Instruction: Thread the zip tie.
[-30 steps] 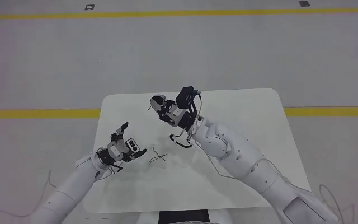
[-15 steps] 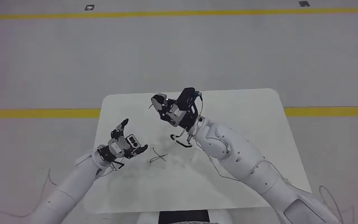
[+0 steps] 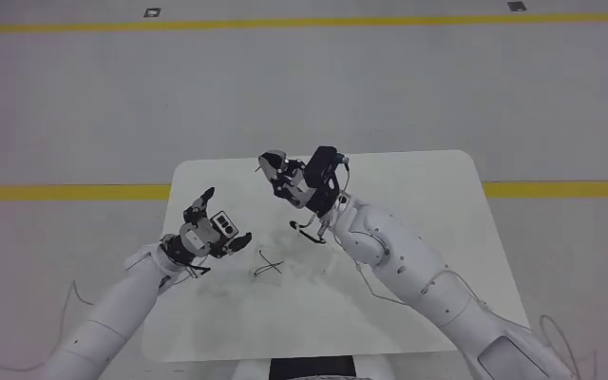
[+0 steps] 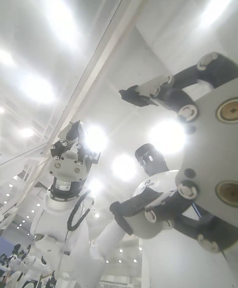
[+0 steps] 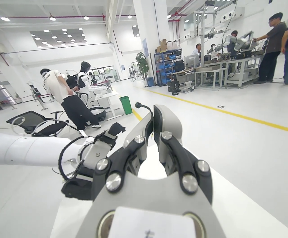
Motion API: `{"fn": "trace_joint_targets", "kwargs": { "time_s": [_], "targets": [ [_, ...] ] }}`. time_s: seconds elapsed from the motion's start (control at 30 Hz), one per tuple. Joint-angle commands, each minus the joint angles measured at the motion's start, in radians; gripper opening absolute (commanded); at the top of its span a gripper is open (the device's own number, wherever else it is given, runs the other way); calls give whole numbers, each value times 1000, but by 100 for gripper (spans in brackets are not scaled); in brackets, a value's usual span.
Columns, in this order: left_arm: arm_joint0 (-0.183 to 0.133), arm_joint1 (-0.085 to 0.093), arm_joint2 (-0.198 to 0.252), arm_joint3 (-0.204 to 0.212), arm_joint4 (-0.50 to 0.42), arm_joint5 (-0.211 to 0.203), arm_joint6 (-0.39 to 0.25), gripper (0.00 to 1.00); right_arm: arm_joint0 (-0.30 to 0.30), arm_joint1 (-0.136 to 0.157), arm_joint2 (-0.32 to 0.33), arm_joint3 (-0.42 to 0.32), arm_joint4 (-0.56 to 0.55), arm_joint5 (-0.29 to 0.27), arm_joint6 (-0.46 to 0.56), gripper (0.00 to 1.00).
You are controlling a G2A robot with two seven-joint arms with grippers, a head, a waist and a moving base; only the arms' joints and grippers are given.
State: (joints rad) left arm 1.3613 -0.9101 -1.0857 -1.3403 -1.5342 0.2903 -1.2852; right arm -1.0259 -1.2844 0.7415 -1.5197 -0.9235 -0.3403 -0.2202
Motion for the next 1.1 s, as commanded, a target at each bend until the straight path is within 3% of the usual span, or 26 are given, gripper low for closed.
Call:
{"fn": "trace_joint_targets", "kwargs": {
  "time_s": [0.0, 0.17, 0.43, 0.53, 0.77, 0.97, 1.07],
  "targets": [
    [1, 1, -13, -15, -5, 9, 6, 100, 4, -3, -4, 5, -16, 0, -18, 0],
    [-1, 2, -36, -45, -7, 44, 34, 100, 21, -9, -26, 16, -56, 0, -73, 0],
    [-4, 2, -45, -49, 3, 31, 52, 100, 21, -9, -26, 16, -56, 0, -73, 0],
    [-1, -3, -39, -56, -36, 50, 88, 100, 7, -8, -28, 3, -74, 0, -70, 0],
    [0, -20, -6, -15, -36, 50, 18, 100, 30, 18, -77, 11, -119, 0, -149, 0],
    [-23, -24, 29, 38, -36, 50, -64, 100, 89, 53, -165, 47, -106, 0, -239, 0],
    [-34, -26, 39, 58, -36, 50, -85, 100, 93, 55, -170, 49, -104, 0, -244, 0]
  ]
}}
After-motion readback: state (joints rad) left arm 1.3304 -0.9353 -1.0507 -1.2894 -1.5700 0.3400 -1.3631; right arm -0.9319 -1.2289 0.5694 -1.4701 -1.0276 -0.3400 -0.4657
